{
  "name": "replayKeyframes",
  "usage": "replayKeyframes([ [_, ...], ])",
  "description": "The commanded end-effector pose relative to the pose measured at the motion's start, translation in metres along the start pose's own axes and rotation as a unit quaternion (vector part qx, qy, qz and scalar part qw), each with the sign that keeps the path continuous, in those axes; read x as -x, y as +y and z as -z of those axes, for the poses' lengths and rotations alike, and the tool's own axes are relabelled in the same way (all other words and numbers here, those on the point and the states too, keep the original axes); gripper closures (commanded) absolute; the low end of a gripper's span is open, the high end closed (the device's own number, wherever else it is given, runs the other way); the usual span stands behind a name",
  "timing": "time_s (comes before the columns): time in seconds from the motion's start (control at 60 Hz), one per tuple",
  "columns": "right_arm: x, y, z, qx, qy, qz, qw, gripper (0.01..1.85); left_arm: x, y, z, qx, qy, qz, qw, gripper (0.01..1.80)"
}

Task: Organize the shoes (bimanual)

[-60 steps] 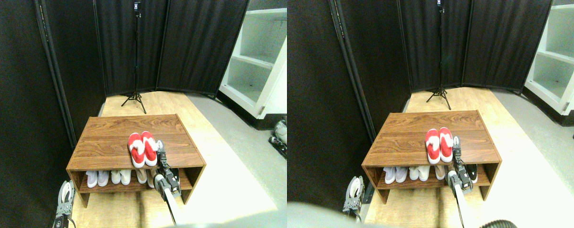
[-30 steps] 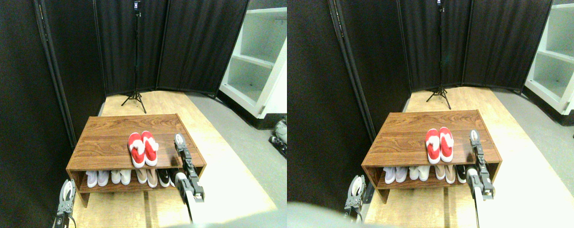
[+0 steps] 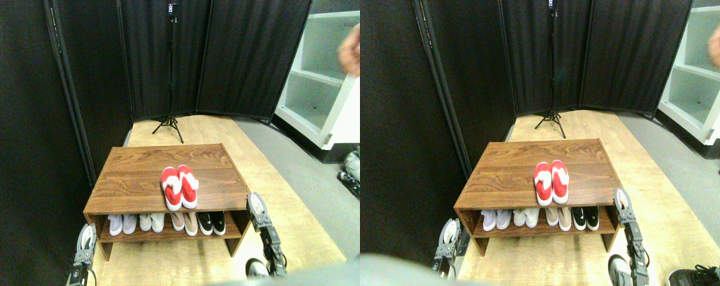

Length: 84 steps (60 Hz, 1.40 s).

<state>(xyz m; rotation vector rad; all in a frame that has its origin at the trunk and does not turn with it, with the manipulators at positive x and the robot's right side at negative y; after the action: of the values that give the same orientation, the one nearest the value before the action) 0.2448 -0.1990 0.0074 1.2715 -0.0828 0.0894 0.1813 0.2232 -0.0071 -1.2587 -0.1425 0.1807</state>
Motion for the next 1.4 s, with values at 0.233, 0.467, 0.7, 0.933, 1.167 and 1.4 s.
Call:
replayKeyframes([
  [0.233,0.033,0.01,0.009,-0.028,-0.005,-0.003,1.0,1.85,-0.003,-0.013,0.002,0.003,0.005,0.023,1.0,1.8],
  [0.467,0.027,0.015,0.009,-0.011,-0.007,-0.014,1.0,1.85,-0.003,-0.011,0.002,0.013,0.011,0.026,1.0,1.8],
  [0.7,0.023,0.014,0.012,-0.009,-0.005,-0.012,1.0,1.85,-0.001,-0.009,0.001,0.011,0.004,0.024,1.0,1.8],
  [0.933,0.02,0.012,0.014,-0.003,0.001,-0.012,1.0,1.85,0.0,-0.008,0.0,0.006,0.003,0.023,1.0,1.8],
  [1.167,0.019,0.012,0.012,-0.006,0.004,-0.017,1.0,1.85,-0.001,-0.008,0.002,0.001,0.005,0.024,1.0,1.8],
  [1.4,0.02,0.013,0.013,-0.019,0.01,-0.011,1.0,1.85,-0.001,-0.008,0.004,0.001,-0.003,0.022,1.0,1.8],
])
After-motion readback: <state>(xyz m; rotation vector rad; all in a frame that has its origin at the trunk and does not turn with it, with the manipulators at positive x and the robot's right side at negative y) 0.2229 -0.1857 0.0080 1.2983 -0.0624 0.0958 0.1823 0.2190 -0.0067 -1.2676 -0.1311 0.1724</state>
